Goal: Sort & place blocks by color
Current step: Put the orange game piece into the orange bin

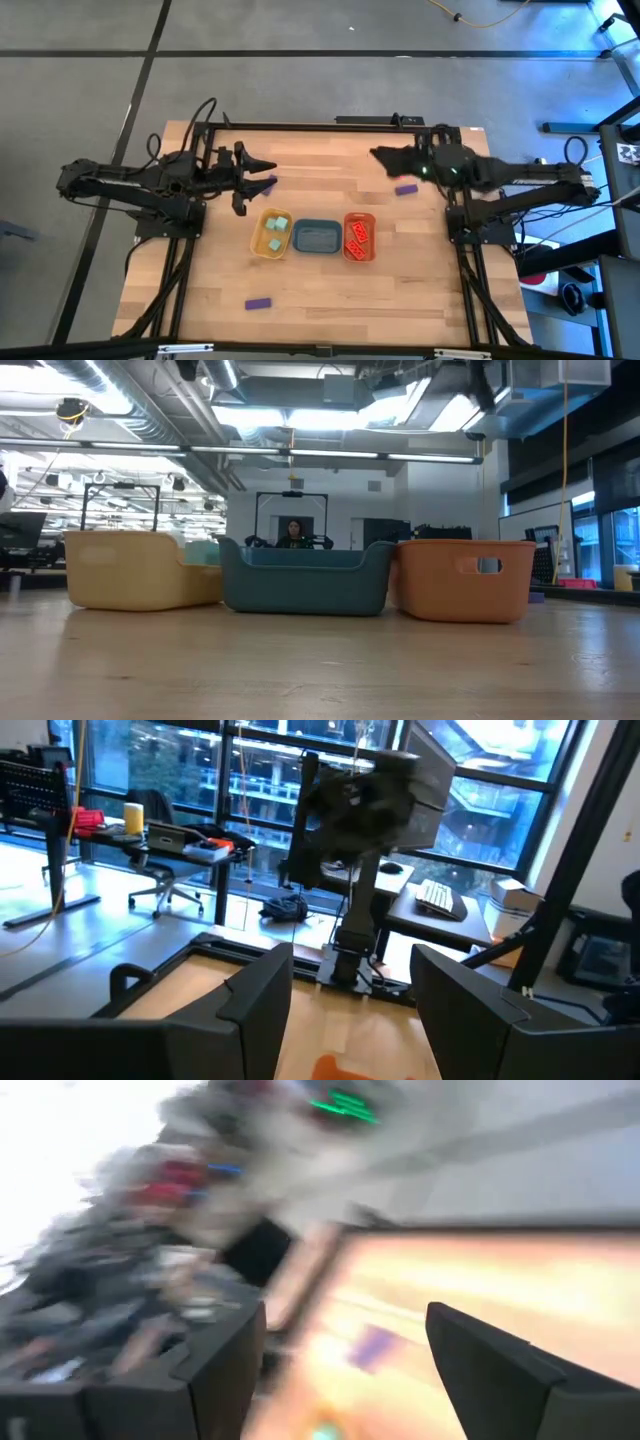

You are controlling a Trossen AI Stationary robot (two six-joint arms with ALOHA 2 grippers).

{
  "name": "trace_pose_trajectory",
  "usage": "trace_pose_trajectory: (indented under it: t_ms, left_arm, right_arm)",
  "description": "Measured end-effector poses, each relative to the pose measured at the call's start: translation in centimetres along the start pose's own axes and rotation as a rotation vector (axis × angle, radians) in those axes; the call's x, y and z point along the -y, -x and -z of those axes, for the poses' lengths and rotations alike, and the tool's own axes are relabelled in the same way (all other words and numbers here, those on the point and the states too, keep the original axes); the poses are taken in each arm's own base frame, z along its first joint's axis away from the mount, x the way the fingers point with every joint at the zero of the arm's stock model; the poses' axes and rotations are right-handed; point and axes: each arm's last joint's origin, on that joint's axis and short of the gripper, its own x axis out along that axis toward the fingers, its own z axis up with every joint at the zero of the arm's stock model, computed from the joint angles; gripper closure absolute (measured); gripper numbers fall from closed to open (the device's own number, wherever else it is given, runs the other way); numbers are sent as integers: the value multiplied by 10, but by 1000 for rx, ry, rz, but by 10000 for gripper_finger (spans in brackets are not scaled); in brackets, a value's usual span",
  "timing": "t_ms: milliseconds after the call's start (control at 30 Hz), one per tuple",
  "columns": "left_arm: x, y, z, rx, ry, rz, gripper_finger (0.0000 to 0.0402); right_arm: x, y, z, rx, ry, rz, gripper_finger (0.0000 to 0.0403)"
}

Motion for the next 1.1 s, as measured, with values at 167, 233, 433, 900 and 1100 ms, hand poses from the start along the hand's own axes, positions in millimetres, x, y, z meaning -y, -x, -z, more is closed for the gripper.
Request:
trace_pose_trajectory:
  t_ms: [167, 233, 433, 900, 1100]
  left_arm:
    - [0, 0, 0, 1, -1, 0, 207]
    - [0, 0, 0, 1, -3, 0, 207]
    - [0, 0, 0, -2, -3, 3, 207]
    - [0, 0, 0, 1, 0, -1, 207]
    - [0, 0, 0, 1, 1, -1, 207]
  right_arm:
    - [51, -7, -13, -186, -114, 538, 126]
    - [72, -9, -13, -216, -148, 739, 126]
    - [119, -27, 7, -109, -342, 970, 126]
    - [179, -62, 56, 128, -834, 1052, 126]
    - [193, -75, 55, 72, -875, 1136, 126]
